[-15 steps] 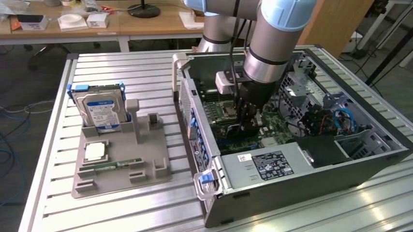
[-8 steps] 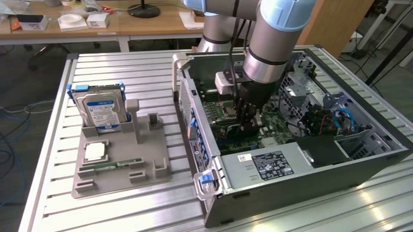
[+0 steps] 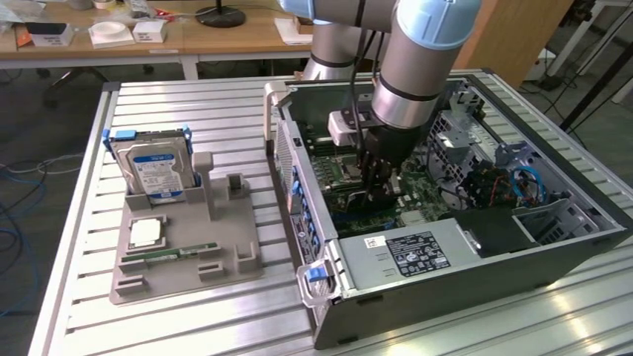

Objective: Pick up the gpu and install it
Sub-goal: 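Insert the gpu into the slot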

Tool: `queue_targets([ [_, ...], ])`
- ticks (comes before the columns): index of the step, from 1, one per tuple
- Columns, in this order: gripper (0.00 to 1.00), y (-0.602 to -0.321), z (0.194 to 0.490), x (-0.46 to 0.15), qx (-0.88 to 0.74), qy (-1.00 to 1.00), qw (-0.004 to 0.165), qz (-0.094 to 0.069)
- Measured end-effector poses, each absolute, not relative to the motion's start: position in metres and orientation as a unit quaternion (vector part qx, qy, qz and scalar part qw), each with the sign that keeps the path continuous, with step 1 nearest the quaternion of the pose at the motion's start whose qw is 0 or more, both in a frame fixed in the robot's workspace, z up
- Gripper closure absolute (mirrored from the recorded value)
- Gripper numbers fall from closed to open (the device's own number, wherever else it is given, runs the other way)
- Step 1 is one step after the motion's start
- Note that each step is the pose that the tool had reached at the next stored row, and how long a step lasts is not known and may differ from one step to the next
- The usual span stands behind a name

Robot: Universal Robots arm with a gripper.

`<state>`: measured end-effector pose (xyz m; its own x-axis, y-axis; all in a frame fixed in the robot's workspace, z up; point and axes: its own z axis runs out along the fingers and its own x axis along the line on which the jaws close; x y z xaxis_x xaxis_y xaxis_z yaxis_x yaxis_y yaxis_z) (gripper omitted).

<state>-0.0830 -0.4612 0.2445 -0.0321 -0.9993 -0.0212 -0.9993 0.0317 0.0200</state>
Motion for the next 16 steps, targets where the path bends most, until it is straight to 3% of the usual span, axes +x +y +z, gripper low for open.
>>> queue_targets([
  [16,0.74,-0.4612,0.244,-0.0833,-0.696,0.718,0.001,0.014],
])
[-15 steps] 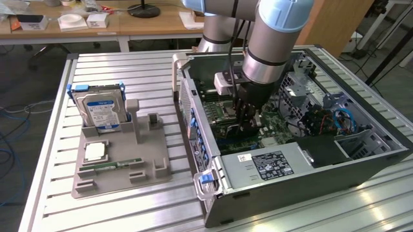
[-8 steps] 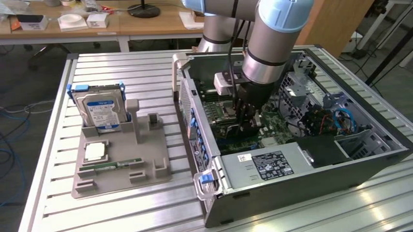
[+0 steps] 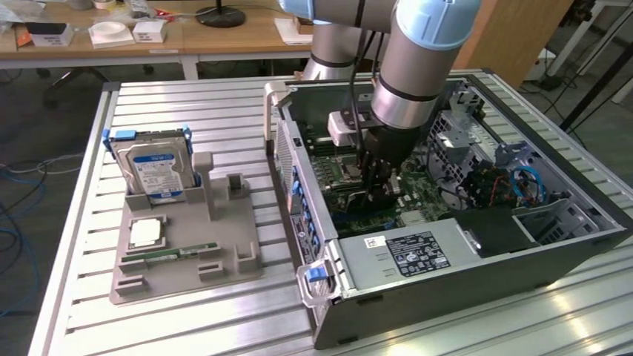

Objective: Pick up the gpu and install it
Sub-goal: 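Insert the gpu into the slot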

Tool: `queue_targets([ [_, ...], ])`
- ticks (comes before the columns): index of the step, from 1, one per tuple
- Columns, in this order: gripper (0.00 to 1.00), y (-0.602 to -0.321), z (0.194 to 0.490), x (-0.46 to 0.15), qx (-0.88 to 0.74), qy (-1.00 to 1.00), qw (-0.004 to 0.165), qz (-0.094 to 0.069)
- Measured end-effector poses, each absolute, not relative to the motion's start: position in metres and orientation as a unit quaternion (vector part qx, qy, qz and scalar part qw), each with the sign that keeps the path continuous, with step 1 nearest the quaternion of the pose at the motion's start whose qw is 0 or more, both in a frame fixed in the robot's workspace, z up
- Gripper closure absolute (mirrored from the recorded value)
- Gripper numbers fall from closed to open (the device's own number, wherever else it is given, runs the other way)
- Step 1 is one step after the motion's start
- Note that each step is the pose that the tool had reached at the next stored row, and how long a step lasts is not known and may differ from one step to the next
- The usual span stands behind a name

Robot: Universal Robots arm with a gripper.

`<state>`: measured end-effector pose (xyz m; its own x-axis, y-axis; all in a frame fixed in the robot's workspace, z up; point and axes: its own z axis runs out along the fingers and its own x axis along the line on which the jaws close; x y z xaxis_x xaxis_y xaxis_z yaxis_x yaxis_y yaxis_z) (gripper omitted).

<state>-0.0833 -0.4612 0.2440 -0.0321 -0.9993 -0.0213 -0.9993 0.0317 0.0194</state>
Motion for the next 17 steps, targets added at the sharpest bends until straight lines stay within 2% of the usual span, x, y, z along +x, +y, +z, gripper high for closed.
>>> queue_targets([
  [3,0.73,-0.461,0.2434,-0.0835,-0.695,0.718,0.002,0.015],
  [6,0.55,-0.4612,0.244,-0.0833,-0.696,0.718,0.001,0.014],
  [9,0.49,-0.4612,0.244,-0.0833,-0.696,0.718,0.001,0.014],
  [10,0.43,-0.4612,0.244,-0.0833,-0.696,0.718,0.001,0.014],
  [17,0.43,-0.4612,0.2526,-0.0834,-0.696,0.718,0.001,0.014],
])
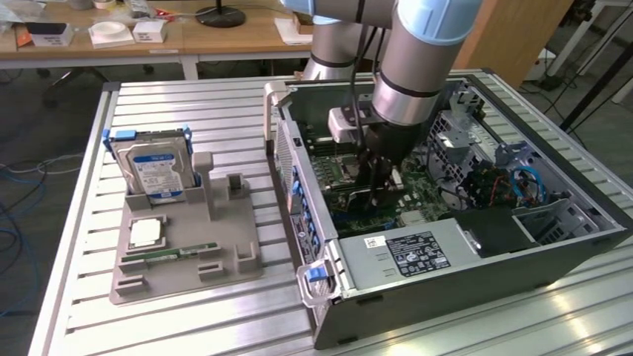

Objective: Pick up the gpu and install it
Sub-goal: 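Insert the gpu into the slot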

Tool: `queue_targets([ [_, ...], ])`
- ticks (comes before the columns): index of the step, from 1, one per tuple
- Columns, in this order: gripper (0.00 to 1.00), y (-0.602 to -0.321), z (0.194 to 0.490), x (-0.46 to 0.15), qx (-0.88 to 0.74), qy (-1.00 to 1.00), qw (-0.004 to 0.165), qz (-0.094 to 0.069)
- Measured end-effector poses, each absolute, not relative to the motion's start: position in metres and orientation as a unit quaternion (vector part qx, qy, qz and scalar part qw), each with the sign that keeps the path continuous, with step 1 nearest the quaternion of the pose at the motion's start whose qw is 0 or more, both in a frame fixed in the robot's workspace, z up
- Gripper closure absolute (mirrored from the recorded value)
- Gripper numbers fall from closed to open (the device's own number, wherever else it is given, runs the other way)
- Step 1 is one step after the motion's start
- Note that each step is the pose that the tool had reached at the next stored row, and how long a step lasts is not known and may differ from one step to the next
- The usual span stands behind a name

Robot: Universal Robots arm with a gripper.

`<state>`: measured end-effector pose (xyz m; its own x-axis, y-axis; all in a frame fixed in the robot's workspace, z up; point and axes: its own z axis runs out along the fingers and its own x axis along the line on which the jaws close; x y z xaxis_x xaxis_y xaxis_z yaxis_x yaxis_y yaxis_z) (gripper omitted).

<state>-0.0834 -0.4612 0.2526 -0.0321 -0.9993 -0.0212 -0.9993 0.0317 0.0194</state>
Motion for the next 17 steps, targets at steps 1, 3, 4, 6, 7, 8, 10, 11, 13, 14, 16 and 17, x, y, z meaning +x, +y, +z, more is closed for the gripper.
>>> queue_targets([
  [1,0.43,-0.461,0.255,-0.083,-0.696,0.718,0.001,0.014],
  [3,0.43,-0.461,0.259,-0.083,-0.696,0.718,0.001,0.014],
  [4,0.43,-0.461,0.261,-0.083,-0.696,0.718,0.001,0.014],
  [6,0.43,-0.46,0.265,-0.083,-0.696,0.718,0.001,0.014],
  [7,0.43,-0.46,0.267,-0.083,-0.696,0.718,0.001,0.014],
  [8,0.43,-0.46,0.269,-0.084,-0.696,0.718,0.001,0.014],
  [10,0.43,-0.459,0.273,-0.083,-0.696,0.718,0.001,0.014],
  [11,0.43,-0.459,0.274,-0.084,-0.696,0.718,0.001,0.014],
  [13,0.43,-0.458,0.276,-0.084,-0.696,0.718,0.001,0.014],
  [14,0.43,-0.458,0.277,-0.084,-0.696,0.718,0.001,0.014],
  [16,0.45,-0.458,0.278,-0.084,-0.696,0.718,0.001,0.014],
  [17,0.51,-0.458,0.278,-0.084,-0.696,0.718,0.001,0.014],
])
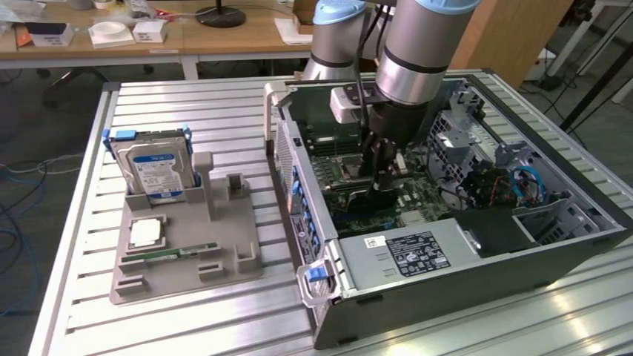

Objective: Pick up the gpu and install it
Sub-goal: 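Insert the gpu into the slot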

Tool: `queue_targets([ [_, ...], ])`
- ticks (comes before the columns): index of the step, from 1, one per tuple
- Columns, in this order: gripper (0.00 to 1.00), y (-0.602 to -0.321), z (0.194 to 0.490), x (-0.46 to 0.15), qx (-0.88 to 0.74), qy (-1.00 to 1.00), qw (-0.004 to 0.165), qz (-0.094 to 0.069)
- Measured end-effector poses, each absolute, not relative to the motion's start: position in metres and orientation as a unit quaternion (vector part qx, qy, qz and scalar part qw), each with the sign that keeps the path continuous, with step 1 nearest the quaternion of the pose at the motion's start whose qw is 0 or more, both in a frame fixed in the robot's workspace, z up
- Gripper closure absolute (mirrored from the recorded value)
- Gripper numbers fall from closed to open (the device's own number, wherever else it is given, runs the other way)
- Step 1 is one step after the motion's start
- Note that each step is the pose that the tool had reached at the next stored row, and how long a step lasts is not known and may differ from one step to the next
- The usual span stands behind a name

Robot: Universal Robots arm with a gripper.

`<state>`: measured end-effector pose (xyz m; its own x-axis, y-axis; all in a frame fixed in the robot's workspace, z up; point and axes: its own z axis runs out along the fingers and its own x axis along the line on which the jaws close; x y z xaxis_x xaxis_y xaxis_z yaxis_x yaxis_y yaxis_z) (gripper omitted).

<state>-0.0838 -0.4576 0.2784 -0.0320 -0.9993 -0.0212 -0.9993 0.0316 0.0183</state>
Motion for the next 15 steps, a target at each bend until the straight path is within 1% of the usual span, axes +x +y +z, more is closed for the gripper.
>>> queue_targets([
  [2,0.63,-0.4576,0.2784,-0.0838,-0.696,0.718,0.001,0.014],
  [3,0.63,-0.4576,0.2785,-0.0839,-0.696,0.718,0.001,0.014],
  [4,0.69,-0.4576,0.2785,-0.0839,-0.696,0.718,0.001,0.014],
  [5,0.69,-0.4576,0.2785,-0.0838,-0.696,0.718,0.001,0.014],
  [7,0.8,-0.4576,0.2785,-0.0839,-0.696,0.718,0.001,0.014],
  [8,0.8,-0.4576,0.2785,-0.0838,-0.696,0.718,0.001,0.014],
  [9,0.86,-0.4576,0.2785,-0.0838,-0.696,0.718,0.001,0.014],
  [10,0.86,-0.4576,0.2785,-0.0838,-0.696,0.718,0.001,0.014],
  [11,0.89,-0.4576,0.2785,-0.0839,-0.696,0.718,0.001,0.014],
  [15,0.89,-0.4576,0.2785,-0.0839,-0.696,0.718,0.001,0.014],
])
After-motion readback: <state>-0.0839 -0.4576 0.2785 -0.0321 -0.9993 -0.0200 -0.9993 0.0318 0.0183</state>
